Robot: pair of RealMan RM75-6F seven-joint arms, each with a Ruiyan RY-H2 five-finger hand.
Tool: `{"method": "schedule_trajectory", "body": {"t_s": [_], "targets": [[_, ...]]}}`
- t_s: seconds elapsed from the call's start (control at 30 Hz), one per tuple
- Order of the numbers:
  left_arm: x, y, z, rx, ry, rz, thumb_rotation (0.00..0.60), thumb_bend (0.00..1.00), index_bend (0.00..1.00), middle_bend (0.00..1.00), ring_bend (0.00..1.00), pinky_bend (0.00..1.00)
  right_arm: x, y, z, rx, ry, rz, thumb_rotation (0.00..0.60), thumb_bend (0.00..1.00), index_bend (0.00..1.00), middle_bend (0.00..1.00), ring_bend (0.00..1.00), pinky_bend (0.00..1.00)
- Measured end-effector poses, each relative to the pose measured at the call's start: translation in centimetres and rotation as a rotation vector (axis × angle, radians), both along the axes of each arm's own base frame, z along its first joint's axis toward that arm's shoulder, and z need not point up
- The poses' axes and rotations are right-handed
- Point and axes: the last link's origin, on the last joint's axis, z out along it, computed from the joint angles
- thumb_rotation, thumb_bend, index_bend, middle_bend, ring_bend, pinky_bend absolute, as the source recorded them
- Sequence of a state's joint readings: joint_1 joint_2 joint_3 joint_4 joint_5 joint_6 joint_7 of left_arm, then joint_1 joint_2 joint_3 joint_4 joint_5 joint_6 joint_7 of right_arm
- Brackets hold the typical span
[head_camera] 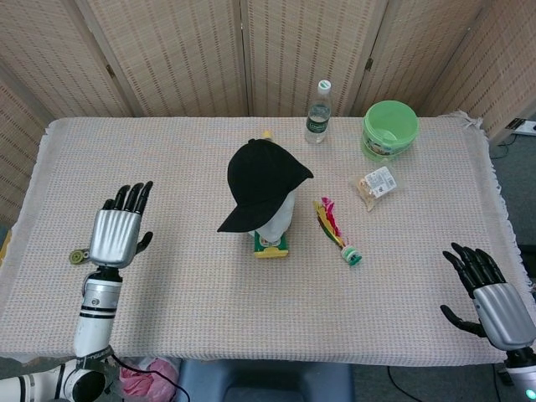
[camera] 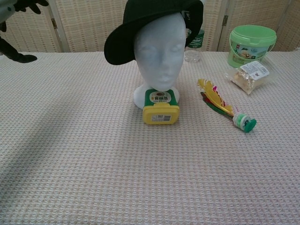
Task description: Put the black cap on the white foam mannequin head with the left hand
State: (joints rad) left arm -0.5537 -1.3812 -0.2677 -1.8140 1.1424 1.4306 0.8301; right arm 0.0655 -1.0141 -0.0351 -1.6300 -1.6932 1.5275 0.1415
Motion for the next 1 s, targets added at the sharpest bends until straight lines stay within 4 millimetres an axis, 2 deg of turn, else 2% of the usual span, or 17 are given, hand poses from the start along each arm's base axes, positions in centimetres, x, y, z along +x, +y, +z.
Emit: {"method": "schedule_trajectory", "body": {"t_s": [0.07, 0.2, 0.3, 0.37, 0.43, 0.5, 0.63, 0.83, 0.97, 1.0], "targets": [[-1.5, 0.5, 0.9, -0.012, -0.107, 0.053, 0.495, 0.23, 0.09, 0.19, 0.18, 0.4, 0.0, -0.2, -0.2, 0.005, 0.007, -0.005, 0.6, 0.19, 0.0, 0.0, 0.0, 0.0], [-4.7, 0.9, 3.1, -0.003, -0.279, 0.145, 0.38, 0.23, 0.09, 0.18, 0.16, 0.39, 0.0, -0.4, -0.6, 0.009, 0.017, -0.012, 0.6, 0.19, 0.0, 0.0, 0.0, 0.0], [-7.6, 0.0, 5.0, 0.018, -0.356, 0.206, 0.291, 0.23, 0.07, 0.15, 0.11, 0.33, 0.0, -0.6, -0.9, 0.017, 0.025, -0.019, 0.6, 0.19, 0.0, 0.0, 0.0, 0.0], [-9.5, -1.3, 6.0, 0.021, -0.364, 0.243, 0.258, 0.23, 0.04, 0.11, 0.07, 0.29, 0.0, -0.7, -1.0, 0.019, 0.029, -0.026, 0.6, 0.19, 0.0, 0.0, 0.0, 0.0], [-10.7, -2.8, 6.5, 0.01, -0.34, 0.256, 0.257, 0.23, 0.01, 0.03, 0.02, 0.24, -0.1, -0.8, -1.1, 0.02, 0.033, -0.03, 0.6, 0.19, 0.0, 0.0, 0.0, 0.0], [-11.3, -4.0, 6.5, -0.001, -0.316, 0.252, 0.262, 0.23, 0.0, 0.0, 0.0, 0.22, -0.1, -0.9, -1.3, 0.023, 0.036, -0.036, 0.6, 0.19, 0.0, 0.0, 0.0, 0.0], [-13.1, -7.7, 6.3, -0.008, -0.274, 0.24, 0.344, 0.23, 0.0, 0.0, 0.0, 0.2, -0.2, -1.3, -1.8, 0.032, 0.052, -0.047, 0.6, 0.19, 0.0, 0.0, 0.0, 0.0], [-15.1, -13.9, 5.7, -0.039, -0.253, 0.245, 0.356, 0.23, 0.0, 0.0, 0.0, 0.19, -0.3, -1.6, -2.3, 0.034, 0.07, -0.065, 0.6, 0.19, 0.0, 0.0, 0.0, 0.0], [-16.1, -15.3, 5.7, -0.069, -0.274, 0.291, 0.378, 0.23, 0.0, 0.0, 0.0, 0.18, -0.3, -1.7, -2.2, 0.02, 0.071, -0.069, 0.6, 0.19, 0.0, 0.0, 0.0, 0.0], [-16.4, -15.5, 5.7, -0.08, -0.277, 0.311, 0.398, 0.23, 0.0, 0.0, 0.0, 0.18, -0.3, -1.7, -2.2, 0.016, 0.072, -0.069, 0.6, 0.19, 0.0, 0.0, 0.0, 0.0]]}}
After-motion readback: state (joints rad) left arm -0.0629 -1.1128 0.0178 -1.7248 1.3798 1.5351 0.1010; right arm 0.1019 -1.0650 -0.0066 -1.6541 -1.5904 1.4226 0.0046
